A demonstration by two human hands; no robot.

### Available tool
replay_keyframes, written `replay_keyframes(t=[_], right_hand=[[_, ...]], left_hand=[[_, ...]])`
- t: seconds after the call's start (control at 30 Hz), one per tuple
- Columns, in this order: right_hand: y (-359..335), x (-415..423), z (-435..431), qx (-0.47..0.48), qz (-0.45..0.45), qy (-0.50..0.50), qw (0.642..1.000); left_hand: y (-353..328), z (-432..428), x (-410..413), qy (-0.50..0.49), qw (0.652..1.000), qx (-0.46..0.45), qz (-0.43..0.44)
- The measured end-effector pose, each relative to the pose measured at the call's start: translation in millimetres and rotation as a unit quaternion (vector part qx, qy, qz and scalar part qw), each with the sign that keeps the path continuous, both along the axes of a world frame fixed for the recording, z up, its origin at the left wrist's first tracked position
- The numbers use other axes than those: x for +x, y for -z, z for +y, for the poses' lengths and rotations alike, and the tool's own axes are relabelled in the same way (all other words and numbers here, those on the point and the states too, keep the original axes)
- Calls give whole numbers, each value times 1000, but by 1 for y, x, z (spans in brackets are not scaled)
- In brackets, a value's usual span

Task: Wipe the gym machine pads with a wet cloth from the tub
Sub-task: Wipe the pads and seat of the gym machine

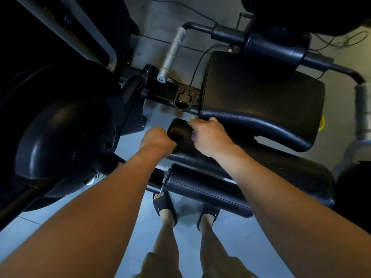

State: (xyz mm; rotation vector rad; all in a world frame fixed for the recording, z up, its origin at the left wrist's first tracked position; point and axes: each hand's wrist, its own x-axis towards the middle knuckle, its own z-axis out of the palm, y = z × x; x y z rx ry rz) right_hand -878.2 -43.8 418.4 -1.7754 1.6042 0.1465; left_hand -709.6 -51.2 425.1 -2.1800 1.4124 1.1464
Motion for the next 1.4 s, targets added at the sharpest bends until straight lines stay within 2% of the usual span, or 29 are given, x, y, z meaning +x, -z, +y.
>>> replay_keyframes(t=[0.13, 0.17, 0.23, 0.4, 0.5, 0.6, 0.67, 0.7, 0.83, 0.87, 1.03, 1.1, 1.2, 1.23, 1.27, 1.4], right_hand=[[-8, -48, 19, 34, 127, 33, 991], [-10, -54, 21, 47, 135, 46, 989], [-14, -47, 21, 63, 94, 69, 991], [-20, -13, 29, 31, -87, 70, 993], [-11, -28, 43, -27, -107, 37, 993], [7, -46, 51, -62, -26, 72, 995], [10, -35, 51, -77, 45, 111, 990], [7, -22, 53, -82, 51, 116, 989], [-6, 31, 88, -141, -56, 36, 988], [-3, 25, 95, -158, -53, 36, 985], [-2, -34, 111, -132, 79, 245, 957], [-6, -17, 114, -135, 88, 221, 962], [-5, 21, 119, -132, -35, 161, 978], [-7, 26, 121, -142, -40, 133, 980], [-10, 24, 124, -155, -8, 120, 981], [-12, 2, 132, -200, 113, 175, 957]], left_hand=[[1, 5, -1, -2, 1000, -12, 4], [2, 6, -1, -6, 1000, -17, 5], [5, 9, -1, -8, 1000, -27, 5], [6, 10, -1, 11, 1000, -25, 4], [4, 7, 1, 24, 999, -19, 13], [4, 8, 4, 19, 999, -23, 27], [6, 12, 7, 9, 998, -35, 47], [8, 14, 8, 9, 998, -40, 56], [11, 17, 15, 16, 996, -57, 68], [12, 17, 16, 19, 996, -56, 70], [15, 15, 18, 21, 994, -58, 86], [13, 17, 18, 20, 994, -58, 89], [7, 22, 20, 19, 992, -70, 99], [4, 25, 23, 17, 990, -80, 111], [2, 29, 26, 13, 987, -88, 131], [-1, 46, 48, -34, 970, -104, 218]])
